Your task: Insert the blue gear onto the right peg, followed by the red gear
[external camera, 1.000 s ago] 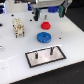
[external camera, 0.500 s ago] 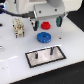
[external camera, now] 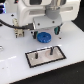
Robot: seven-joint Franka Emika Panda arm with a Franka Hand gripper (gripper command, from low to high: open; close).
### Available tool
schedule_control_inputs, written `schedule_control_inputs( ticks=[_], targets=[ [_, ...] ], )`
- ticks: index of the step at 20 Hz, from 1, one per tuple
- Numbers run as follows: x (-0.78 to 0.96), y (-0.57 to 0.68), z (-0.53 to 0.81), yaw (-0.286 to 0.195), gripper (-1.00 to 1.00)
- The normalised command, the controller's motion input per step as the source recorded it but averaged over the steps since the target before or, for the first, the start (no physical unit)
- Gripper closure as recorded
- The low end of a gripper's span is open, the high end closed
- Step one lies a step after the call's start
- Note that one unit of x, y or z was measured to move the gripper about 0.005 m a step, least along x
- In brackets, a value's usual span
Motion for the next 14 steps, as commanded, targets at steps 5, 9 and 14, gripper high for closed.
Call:
schedule_control_inputs(
  ticks=[5,9,14],
  targets=[
    [-0.24,-0.01,-0.27,0.000,-1.00],
    [-0.29,0.00,-0.26,0.000,1.00],
    [-0.27,0.01,-0.20,0.000,1.00]
  ],
)
